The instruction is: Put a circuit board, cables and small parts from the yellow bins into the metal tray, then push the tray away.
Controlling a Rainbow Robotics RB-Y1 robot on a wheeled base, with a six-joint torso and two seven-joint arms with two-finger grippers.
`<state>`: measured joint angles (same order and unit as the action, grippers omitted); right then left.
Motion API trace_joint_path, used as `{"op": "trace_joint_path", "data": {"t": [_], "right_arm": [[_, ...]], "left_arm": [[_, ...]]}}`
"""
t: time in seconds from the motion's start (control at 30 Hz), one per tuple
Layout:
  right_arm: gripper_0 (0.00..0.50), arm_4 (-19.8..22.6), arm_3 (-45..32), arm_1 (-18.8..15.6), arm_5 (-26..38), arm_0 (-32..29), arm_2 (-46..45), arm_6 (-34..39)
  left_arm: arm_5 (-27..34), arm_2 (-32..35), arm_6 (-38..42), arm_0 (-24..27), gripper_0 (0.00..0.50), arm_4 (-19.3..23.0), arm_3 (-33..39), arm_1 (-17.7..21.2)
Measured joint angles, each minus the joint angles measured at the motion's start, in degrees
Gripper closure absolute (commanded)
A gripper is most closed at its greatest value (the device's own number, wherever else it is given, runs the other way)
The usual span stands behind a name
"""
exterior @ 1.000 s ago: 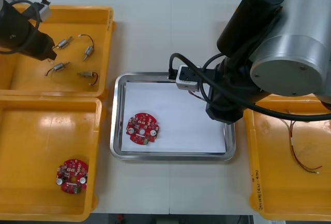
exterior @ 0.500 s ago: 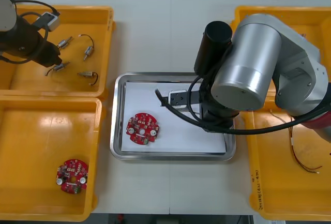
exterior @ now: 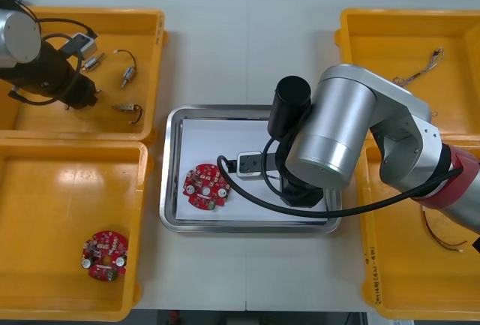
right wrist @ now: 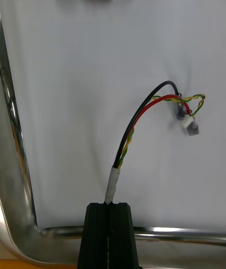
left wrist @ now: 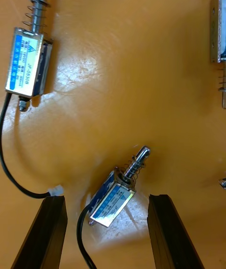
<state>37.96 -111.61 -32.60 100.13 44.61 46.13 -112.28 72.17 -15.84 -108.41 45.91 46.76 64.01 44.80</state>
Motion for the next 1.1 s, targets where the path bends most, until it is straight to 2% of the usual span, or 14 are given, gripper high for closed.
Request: {"op": "trace_joint_path", "data": {"t": [0.33,0.37,0.4,0.43,0.47,0.5,0.53,0.63,0.67,0.7,0.73,0.77,0.97,1.1], "right_arm": [[0.5,0.0,1.3,0.1,-2.5,-2.2,0.4,0.0],[0.5,0.0,1.3,0.1,-2.5,-2.4,0.4,0.0],[0.5,-0.1,1.3,0.1,-2.5,-2.5,0.6,0.0],[0.5,-0.2,1.3,0.2,-2.6,-2.6,0.9,0.0],[0.5,-0.5,1.3,0.2,-2.6,-2.7,1.2,0.0],[0.5,-1.0,1.3,0.2,-2.6,-2.7,1.5,0.0],[0.5,-1.4,1.3,0.3,-2.6,-2.8,1.8,0.0],[0.487,-1.9,1.3,0.6,-2.6,-2.8,2.3,0.0],[0.437,-2.0,1.3,0.7,-2.8,-2.9,2.3,0.0],[0.227,-2.0,1.3,0.7,-3.1,-2.9,2.3,0.0],[0.086,-2.1,1.3,0.8,-3.3,-2.9,2.3,0.0],[0.006,-2.1,1.3,0.9,-3.4,-3.0,2.3,0.0],[0.0,-2.2,1.3,0.9,-3.4,-3.1,2.3,0.0],[0.0,-2.2,1.3,0.9,-3.4,-3.1,2.3,0.0]], "left_arm": [[-3.1,-2.6,0.0,0.0,0.0,1.1,-2.2,0.0],[-3.4,-2.6,0.0,0.0,0.021,1.3,-2.5,0.0],[-3.8,-2.6,0.0,0.1,0.175,1.4,-2.7,0.0],[-4.0,-2.6,0.0,0.2,0.259,1.4,-2.9,0.0],[-4.0,-2.6,0.0,0.3,0.382,1.5,-3.0,0.0],[-4.1,-2.6,0.0,0.4,0.477,1.5,-3.1,0.0],[-4.1,-2.6,0.0,0.5,0.498,1.6,-3.1,0.0],[-4.2,-2.6,0.0,0.5,0.498,1.9,-3.2,0.0],[-4.2,-2.6,0.0,0.5,0.5,2.0,-3.2,0.0],[-4.2,-2.6,0.0,0.5,0.5,2.1,-3.2,0.0],[-4.2,-2.6,0.0,0.5,0.5,2.3,-3.3,0.0],[-4.2,-2.6,0.0,0.5,0.5,2.4,-3.3,0.0],[-3.4,-2.5,0.0,0.6,0.5,2.8,-3.2,0.0],[0.5,-1.2,0.0,0.6,0.5,2.9,-2.6,0.0]]}}
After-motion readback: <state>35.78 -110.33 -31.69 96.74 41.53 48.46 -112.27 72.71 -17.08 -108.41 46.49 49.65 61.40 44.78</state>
